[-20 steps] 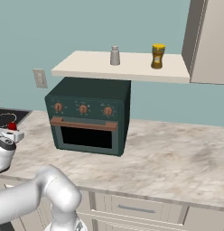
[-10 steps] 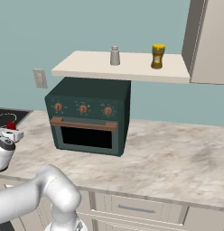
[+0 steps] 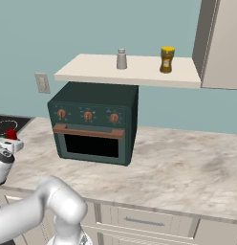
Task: Collect the turmeric, ketchup, and shaker from the cabinet and place them next to the stove.
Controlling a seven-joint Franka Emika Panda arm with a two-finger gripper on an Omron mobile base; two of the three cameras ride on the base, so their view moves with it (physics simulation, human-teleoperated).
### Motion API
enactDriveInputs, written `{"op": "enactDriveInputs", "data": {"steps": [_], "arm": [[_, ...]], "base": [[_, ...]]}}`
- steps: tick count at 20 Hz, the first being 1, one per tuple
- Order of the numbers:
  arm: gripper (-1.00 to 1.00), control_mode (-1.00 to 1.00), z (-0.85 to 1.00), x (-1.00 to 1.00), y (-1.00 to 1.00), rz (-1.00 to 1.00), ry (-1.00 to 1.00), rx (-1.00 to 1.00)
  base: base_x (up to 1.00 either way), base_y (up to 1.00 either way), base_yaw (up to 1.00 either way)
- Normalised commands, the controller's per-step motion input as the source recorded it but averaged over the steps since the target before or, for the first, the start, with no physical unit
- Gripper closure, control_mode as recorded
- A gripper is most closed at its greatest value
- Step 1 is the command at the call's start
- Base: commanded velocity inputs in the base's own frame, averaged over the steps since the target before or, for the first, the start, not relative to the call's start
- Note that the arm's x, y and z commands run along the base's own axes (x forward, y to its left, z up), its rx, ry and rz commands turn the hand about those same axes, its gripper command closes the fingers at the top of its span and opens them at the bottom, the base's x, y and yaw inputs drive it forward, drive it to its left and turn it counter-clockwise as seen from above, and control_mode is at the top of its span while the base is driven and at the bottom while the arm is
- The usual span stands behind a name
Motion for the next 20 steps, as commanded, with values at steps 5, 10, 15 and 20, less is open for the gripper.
{"op": "enactDriveInputs", "data": {"steps": [5, 10, 15, 20], "arm": [[-1.00, -1.00, 0.35, -0.35, 0.00, -0.08, -0.04, 0.00], [-1.00, -1.00, 0.69, -0.49, 0.00, -0.09, -0.08, -0.02], [-1.00, -1.00, 0.85, -0.49, 0.00, -0.12, -0.03, -0.02], [-1.00, -1.00, 0.86, -0.31, -0.15, -0.13, 0.00, -0.07]], "base": [[0.00, 0.00, 0.00], [0.00, 0.00, 0.00], [0.00, 0.00, 0.00], [0.00, 0.00, 0.00]]}}
